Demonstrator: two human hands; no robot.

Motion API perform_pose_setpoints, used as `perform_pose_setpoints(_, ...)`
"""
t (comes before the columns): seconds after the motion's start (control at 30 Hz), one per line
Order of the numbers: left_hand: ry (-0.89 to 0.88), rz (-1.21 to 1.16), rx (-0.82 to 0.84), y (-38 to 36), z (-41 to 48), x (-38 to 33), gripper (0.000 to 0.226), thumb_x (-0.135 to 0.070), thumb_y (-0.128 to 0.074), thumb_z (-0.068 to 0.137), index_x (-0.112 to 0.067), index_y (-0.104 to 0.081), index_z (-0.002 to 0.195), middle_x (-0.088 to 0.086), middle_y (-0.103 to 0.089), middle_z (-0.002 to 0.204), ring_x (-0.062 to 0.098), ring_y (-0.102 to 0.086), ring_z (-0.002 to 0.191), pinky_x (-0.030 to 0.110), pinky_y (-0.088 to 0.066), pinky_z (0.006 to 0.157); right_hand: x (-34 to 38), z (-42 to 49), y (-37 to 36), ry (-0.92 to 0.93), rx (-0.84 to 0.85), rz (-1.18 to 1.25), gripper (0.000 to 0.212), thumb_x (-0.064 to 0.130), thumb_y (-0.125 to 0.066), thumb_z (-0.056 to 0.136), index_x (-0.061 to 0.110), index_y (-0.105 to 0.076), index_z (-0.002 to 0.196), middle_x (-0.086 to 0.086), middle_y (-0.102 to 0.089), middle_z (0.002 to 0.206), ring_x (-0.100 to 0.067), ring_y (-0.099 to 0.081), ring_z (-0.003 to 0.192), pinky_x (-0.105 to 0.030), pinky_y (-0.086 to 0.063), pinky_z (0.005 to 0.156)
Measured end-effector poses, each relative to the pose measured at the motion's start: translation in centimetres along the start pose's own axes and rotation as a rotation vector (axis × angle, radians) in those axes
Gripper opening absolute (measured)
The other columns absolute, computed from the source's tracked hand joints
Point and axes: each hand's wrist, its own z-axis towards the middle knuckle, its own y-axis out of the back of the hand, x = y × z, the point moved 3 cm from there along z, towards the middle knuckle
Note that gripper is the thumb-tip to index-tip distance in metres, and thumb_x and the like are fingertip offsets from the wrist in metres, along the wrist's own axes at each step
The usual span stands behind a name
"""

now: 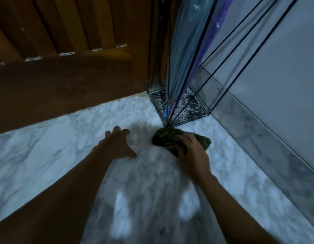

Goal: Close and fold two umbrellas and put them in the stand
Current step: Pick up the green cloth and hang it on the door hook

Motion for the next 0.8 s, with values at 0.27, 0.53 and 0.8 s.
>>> perform_pose_setpoints(0.27, -0.001, 0.05, 0.0, -2.0, -1.3, -1.9, 0.114, -0.071, -0.074, 0.06, -0.03, -0.02, 0.152, 0.003, -0.006, 0.159, 0.037, -0.003, 0.147, 0.06, -0.027, 0.112, -7.0, 4.9, 4.8, -0.229, -0.069, -0.057, 0.043, 0.027, -0.05, 0.095, 0.019, -0.052, 0.137, -0.016, -0.048, 0.142, -0.037, -0.049, 0.125, -0.044, -0.042, 0.102)
perform_pose_setpoints(0.53, -0.052, 0.05, -0.026, -2.3, -1.8, -1.6, 0.096, -0.065, -0.072, 0.07, -0.031, -0.029, 0.149, 0.005, -0.016, 0.158, 0.034, -0.012, 0.146, 0.054, -0.028, 0.113, 1.2, -0.2, 0.3, -0.121, -0.065, -0.013, 0.033, 0.024, -0.056, 0.085, 0.013, -0.067, 0.114, -0.016, -0.065, 0.118, -0.036, -0.058, 0.107, -0.04, -0.047, 0.093)
perform_pose_setpoints(0.8, -0.118, -0.484, -0.111, -0.3, -4.2, -0.1, 0.021, -0.018, -0.066, 0.083, -0.012, -0.053, 0.098, 0.004, -0.055, 0.091, 0.021, -0.054, 0.082, 0.028, -0.042, 0.068, 12.1, -1.7, -1.5, -0.052, 0.273, 0.171, 0.03, 0.031, -0.048, 0.098, 0.018, -0.06, 0.122, -0.008, -0.065, 0.116, -0.028, -0.061, 0.106, -0.035, -0.045, 0.089)
